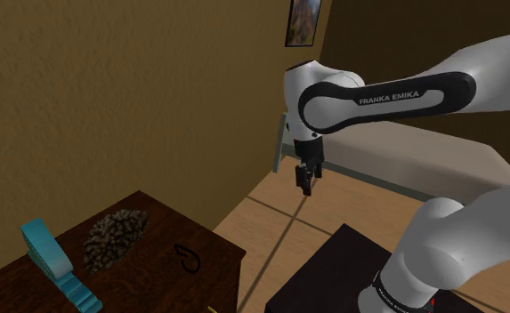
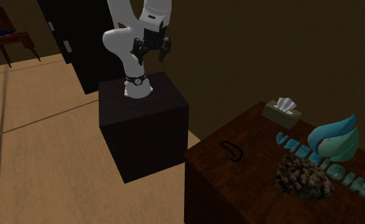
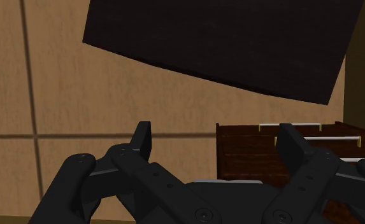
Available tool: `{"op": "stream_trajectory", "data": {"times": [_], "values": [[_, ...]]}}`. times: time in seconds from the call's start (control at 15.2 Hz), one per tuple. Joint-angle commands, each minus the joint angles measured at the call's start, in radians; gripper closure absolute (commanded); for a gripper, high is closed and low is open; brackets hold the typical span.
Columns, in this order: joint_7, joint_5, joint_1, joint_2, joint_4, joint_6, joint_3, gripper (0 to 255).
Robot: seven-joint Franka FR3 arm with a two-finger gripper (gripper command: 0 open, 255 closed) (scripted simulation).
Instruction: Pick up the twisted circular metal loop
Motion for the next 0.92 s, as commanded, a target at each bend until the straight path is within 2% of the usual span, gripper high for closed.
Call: {"op": "stream_trajectory", "data": {"times": [0.0, 0.46, 0.86], "values": [[0.033, 0.007, 0.009, 0.064, 0.012, 0.056, 0.029, 0], [0.148, -0.016, 0.029, 0.310, 0.083, 0.232, 0.117, 0], [0.263, -0.091, 0.049, 0.544, 0.197, 0.341, 0.172, 0]]}}
